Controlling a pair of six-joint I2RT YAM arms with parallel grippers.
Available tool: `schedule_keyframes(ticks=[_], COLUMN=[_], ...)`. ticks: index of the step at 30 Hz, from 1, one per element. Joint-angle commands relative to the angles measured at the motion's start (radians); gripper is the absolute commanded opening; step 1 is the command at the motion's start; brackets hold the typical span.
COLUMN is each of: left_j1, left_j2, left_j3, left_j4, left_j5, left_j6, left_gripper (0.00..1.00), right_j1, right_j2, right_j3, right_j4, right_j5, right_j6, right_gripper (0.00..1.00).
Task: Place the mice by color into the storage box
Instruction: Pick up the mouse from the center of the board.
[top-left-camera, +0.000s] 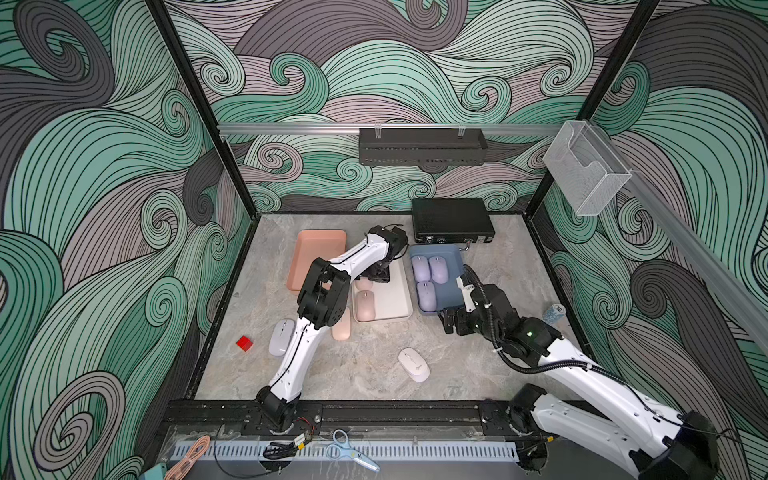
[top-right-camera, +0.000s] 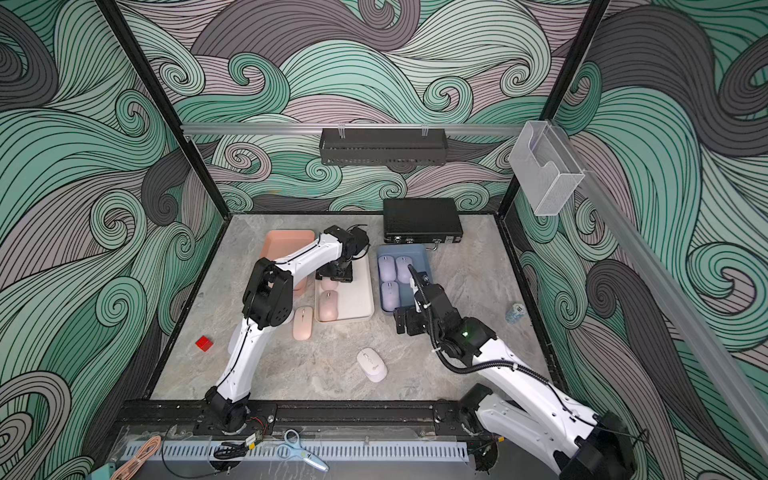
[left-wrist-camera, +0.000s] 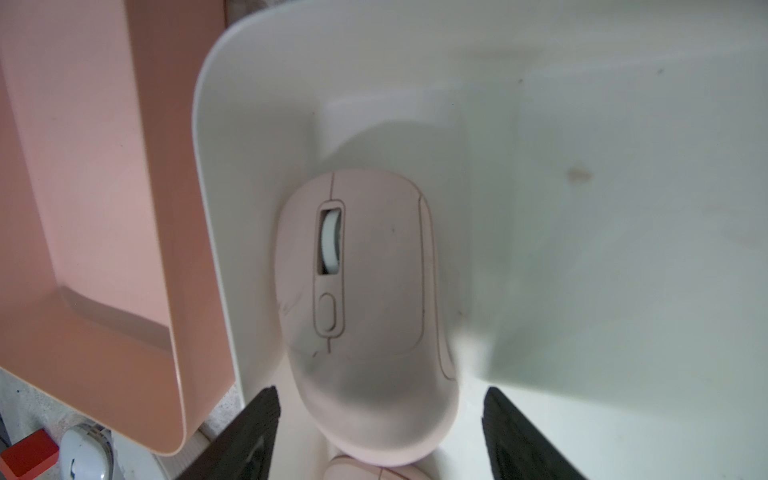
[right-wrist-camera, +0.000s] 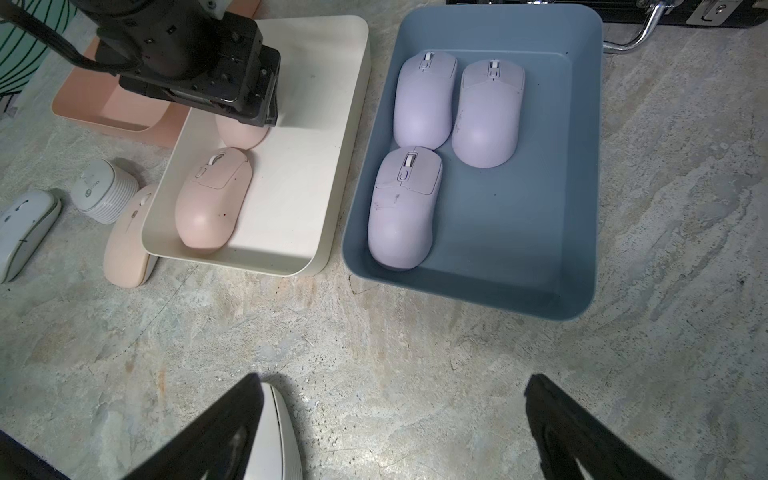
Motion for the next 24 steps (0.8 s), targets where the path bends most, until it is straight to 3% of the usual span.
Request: schedule_keyframes(ticks=[1, 8, 13, 24], left_j1=[0.005, -0.001, -0.022, -0.029], left_j2=[-0.045, -0.149, -0.334, -0.888], left_j3=[-0.026, -0.080, -0.200, -0.932], left_j4=[-0.037, -0.024, 0.025, 0.284], left_j5=[-0.041, -0.037, -0.033, 0.205], left_j6=[-0.005, -0.012, -0.014, -0.172], left_gripper=[0.76, 0.70, 0.70, 0.70], right_j1=[-0.008, -0.007, -0.007, -0.008], right_j2=[-0.015, -0.019, -0.025, 0.007], right_j3=[0.002, 0.002, 0.003, 0.011], right_j4=[-0.002, -0.007, -0.014, -0.021], right_j5=[-0.003, -0.007, -0.005, -0.009], right_j6=[0.003, 0.006, 0.005, 0.008], right_gripper=[0.98, 0.98, 0.98, 0.94])
